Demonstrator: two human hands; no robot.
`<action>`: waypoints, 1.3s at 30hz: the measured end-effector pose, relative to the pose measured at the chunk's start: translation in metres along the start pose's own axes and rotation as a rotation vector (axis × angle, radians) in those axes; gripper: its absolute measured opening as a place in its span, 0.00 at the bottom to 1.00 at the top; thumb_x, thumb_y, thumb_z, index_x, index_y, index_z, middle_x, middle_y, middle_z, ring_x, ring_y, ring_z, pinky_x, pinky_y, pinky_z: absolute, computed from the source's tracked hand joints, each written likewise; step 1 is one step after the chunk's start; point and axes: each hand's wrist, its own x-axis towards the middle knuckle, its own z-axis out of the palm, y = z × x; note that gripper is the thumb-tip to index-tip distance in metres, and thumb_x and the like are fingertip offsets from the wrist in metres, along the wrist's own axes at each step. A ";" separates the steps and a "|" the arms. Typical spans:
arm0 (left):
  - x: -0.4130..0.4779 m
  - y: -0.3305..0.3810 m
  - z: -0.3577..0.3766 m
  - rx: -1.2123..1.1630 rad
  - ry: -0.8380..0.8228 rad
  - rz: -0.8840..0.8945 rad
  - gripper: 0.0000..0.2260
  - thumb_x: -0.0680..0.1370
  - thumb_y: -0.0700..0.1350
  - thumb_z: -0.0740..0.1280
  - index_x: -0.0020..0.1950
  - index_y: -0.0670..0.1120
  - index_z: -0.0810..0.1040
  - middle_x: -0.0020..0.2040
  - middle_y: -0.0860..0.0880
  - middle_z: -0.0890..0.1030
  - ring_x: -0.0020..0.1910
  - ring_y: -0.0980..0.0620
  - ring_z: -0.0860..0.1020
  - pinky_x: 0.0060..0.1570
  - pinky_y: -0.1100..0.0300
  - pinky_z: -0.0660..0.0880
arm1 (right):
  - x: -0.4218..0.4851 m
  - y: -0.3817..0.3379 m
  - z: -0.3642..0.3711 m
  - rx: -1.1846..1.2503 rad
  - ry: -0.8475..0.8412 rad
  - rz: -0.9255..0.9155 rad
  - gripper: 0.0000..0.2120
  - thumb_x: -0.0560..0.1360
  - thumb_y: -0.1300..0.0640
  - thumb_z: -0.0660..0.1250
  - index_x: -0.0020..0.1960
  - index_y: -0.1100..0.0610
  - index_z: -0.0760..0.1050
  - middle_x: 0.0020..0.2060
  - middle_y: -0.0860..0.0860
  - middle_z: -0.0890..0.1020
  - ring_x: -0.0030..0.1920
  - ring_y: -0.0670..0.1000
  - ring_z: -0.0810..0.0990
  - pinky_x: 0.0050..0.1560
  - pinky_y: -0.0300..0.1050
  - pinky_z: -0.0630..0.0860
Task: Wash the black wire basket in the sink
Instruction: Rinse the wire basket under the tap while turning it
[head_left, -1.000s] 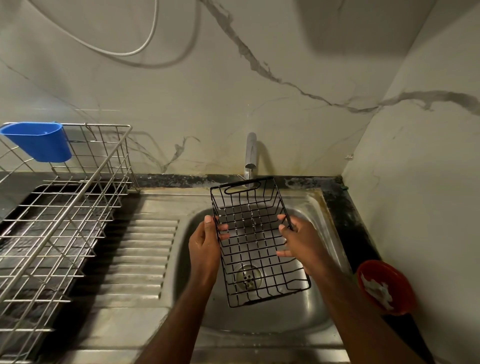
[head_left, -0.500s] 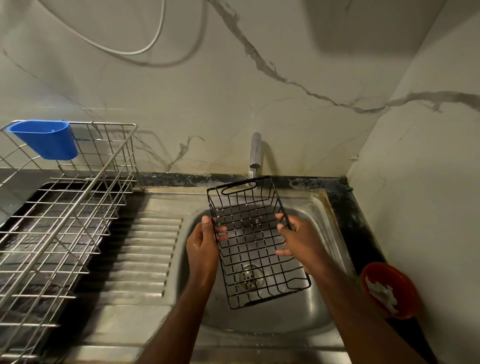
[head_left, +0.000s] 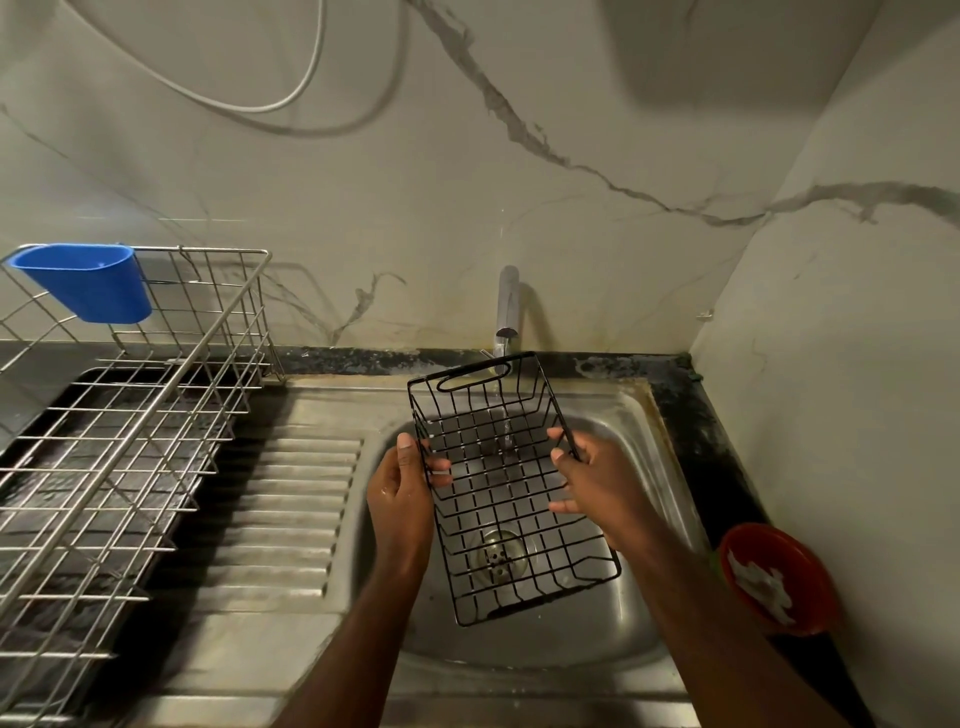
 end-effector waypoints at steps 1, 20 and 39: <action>0.000 0.000 0.000 -0.004 0.005 0.002 0.23 0.81 0.60 0.56 0.54 0.44 0.81 0.42 0.43 0.84 0.40 0.49 0.84 0.48 0.50 0.81 | 0.000 0.000 0.000 -0.004 -0.001 0.002 0.19 0.81 0.61 0.62 0.70 0.50 0.71 0.68 0.57 0.72 0.53 0.58 0.81 0.38 0.45 0.83; 0.011 -0.009 0.013 0.097 -0.135 0.016 0.09 0.83 0.45 0.64 0.55 0.44 0.82 0.43 0.47 0.84 0.42 0.52 0.82 0.46 0.59 0.77 | -0.003 0.010 -0.012 0.067 0.106 0.017 0.17 0.81 0.61 0.62 0.69 0.52 0.73 0.67 0.58 0.73 0.59 0.58 0.78 0.40 0.49 0.84; 0.003 -0.010 0.018 0.284 -0.328 -0.006 0.11 0.81 0.47 0.66 0.64 0.51 0.79 0.52 0.57 0.82 0.53 0.61 0.79 0.51 0.64 0.75 | -0.001 0.037 -0.025 0.113 0.210 -0.004 0.17 0.80 0.59 0.64 0.67 0.48 0.74 0.48 0.51 0.74 0.43 0.47 0.76 0.36 0.48 0.83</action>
